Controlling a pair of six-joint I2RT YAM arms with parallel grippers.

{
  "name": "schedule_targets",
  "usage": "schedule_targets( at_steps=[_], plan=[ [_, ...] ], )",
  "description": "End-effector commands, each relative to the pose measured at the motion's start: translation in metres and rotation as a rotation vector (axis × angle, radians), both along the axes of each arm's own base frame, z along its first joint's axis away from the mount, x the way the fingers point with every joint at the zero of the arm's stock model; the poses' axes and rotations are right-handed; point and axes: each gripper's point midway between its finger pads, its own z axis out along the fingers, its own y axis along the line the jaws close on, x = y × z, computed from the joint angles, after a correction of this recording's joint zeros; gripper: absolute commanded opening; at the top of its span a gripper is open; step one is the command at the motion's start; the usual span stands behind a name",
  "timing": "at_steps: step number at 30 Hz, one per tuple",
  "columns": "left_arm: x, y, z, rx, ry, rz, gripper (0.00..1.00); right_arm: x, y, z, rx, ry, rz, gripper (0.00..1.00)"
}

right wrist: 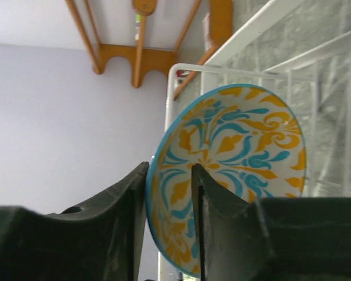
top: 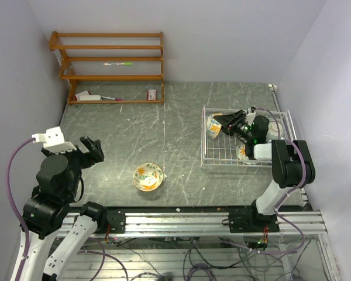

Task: Load the bowls into the dish rack

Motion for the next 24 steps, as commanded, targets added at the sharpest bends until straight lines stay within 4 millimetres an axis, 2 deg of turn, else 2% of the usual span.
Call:
schedule_targets(
  at_steps=[1,3,14,24],
  plan=[
    [0.000,0.003,0.011,-0.003,-0.039,0.011,0.98,0.004,-0.012,-0.008,-0.138,0.031,-0.068,0.39],
    [-0.001,0.003,0.009,-0.003,-0.037,0.011,0.98,0.005,-0.016,-0.008,-0.171,0.035,-0.086,0.41],
    [-0.005,0.006,0.011,-0.003,-0.043,0.016,0.98,0.002,-0.027,-0.016,-0.253,0.064,-0.143,0.43],
    [-0.008,0.006,0.014,-0.009,-0.055,0.014,0.98,-0.003,-0.050,-0.007,-0.378,0.071,-0.253,0.43]
  ],
)
